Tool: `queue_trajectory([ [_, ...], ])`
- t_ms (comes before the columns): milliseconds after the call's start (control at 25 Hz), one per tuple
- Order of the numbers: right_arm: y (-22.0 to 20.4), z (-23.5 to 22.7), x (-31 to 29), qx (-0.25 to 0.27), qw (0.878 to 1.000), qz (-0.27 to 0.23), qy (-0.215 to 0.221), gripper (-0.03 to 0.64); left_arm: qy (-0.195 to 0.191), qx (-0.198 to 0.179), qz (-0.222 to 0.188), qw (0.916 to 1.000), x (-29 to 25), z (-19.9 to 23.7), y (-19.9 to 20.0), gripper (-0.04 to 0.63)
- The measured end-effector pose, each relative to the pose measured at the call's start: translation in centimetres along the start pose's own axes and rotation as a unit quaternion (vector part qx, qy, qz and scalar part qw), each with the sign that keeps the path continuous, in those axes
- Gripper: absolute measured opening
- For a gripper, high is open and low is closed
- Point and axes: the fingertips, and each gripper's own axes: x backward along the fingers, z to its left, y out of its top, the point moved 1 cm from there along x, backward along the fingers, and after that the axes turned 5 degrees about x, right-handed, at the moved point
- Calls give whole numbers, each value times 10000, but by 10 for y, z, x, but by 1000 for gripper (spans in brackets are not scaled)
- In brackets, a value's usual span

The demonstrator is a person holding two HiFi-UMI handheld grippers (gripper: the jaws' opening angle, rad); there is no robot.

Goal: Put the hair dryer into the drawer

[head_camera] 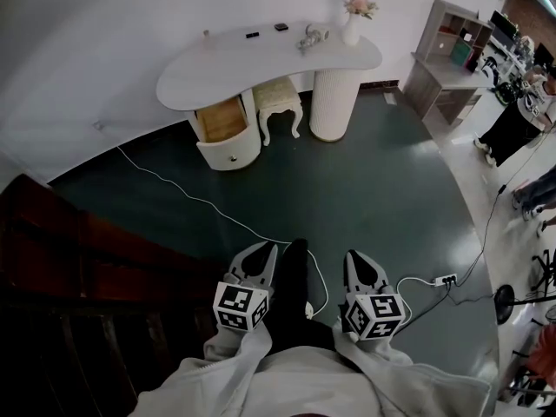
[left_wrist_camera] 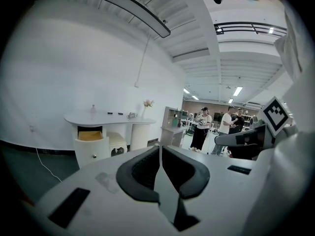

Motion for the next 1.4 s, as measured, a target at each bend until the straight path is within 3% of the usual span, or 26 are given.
queue_trajectory([
  [320,10,-17,-35,69,9998,-42,-188,50,-174,8,49,9998,-42,22,4,26],
  [600,33,-43,-87,-27,9995,3,-327,51,-347,-100,53,9993,-100,43,33,26],
  [1400,142,-70,-265,67,9994,-89,-332,50,-405,-28,-107,9991,-242,165,135,26],
])
